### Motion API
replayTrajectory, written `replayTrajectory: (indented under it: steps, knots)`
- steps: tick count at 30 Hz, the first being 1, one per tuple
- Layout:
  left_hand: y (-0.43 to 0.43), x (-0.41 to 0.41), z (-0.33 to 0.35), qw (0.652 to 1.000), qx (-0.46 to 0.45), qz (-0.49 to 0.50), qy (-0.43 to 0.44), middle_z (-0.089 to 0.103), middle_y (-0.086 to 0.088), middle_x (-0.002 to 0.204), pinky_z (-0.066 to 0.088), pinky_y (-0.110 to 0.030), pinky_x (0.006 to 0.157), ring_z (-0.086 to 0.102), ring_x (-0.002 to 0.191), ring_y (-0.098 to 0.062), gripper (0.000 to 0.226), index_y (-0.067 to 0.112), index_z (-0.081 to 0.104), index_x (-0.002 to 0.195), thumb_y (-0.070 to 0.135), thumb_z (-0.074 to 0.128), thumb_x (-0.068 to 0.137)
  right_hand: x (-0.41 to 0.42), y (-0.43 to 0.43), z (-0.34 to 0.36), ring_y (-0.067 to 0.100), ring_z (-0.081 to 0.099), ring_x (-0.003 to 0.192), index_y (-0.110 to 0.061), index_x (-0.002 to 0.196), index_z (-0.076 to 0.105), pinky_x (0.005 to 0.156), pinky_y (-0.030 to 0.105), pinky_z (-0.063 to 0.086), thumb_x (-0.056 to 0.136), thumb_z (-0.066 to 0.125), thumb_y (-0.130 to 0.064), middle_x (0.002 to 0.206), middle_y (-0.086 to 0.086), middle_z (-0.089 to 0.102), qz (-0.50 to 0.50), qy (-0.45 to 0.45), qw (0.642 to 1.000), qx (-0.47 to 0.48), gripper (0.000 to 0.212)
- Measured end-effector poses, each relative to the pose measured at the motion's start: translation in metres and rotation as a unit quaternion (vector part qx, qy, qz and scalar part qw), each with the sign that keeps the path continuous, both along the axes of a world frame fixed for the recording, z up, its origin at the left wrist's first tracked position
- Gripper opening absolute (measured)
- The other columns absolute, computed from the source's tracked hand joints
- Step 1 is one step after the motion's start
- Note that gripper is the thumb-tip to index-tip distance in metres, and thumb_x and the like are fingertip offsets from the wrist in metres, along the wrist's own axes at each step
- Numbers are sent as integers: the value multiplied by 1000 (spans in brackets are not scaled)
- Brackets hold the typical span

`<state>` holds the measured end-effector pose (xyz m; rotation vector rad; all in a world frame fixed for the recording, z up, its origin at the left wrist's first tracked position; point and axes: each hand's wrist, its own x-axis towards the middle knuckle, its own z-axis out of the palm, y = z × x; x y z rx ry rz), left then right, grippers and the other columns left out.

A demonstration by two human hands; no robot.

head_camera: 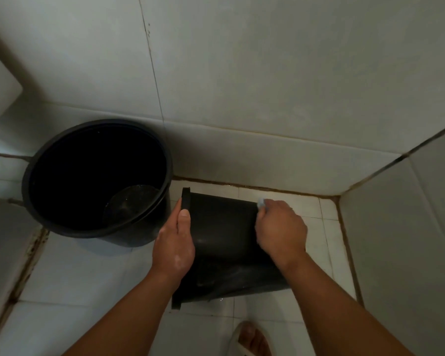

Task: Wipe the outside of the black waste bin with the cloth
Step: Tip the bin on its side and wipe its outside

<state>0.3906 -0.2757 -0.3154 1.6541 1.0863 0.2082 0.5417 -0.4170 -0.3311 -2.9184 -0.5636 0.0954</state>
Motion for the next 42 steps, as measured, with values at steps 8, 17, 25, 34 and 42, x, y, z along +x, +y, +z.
replayTrajectory:
  steps: [8, 17, 25, 34, 42]
  knots:
    - [5, -1, -4, 1000, -14, 13, -6, 58, 6, 127, 42, -33, 95, 55, 115, -15, 44, 40, 44, 148, 45, 27, 108, -82, 23, 0, 12, 59, 115, -31, 142, 43, 86, 35, 58, 102, 41, -46, 145, -3, 49, 352, 25, 927, 129, 43]
    - [-12, -14, -4, 999, 26, -20, -32, 55, -2, 134, 42, -15, 86, 54, 122, -18, 54, 30, 33, 156, 46, 31, 105, 12, -10, -6, 11, 63, 88, -30, 121, 65, 76, 26, 48, 103, 37, -50, 107, -6, 70, 18, 19, 999, 32, 38]
    - [-19, -31, -12, 998, 48, -27, -28, 50, 5, 124, 38, 7, 64, 47, 84, 13, 67, 39, 14, 159, 56, 24, 95, 2, 26, 5, 7, 56, 75, -34, 111, 66, 61, 23, 40, 104, 36, -47, 100, -9, 67, 89, 35, 995, 37, 33]
    - [-15, -29, -13, 998, 28, -26, -43, 60, 2, 134, 42, 2, 72, 54, 93, 12, 63, 38, 17, 160, 53, 25, 99, -48, 12, -9, 12, 62, 111, -29, 141, 45, 85, 32, 58, 104, 40, -45, 140, -4, 54, 448, -22, 889, 90, 41]
    - [-12, -24, -11, 997, 2, 12, -76, 51, 1, 148, 37, -12, 96, 48, 127, -8, 51, 37, 31, 157, 42, 30, 106, -48, 42, 11, 9, 63, 101, -32, 125, 60, 86, 28, 52, 102, 41, -42, 119, -8, 66, 229, -4, 966, 117, 32]
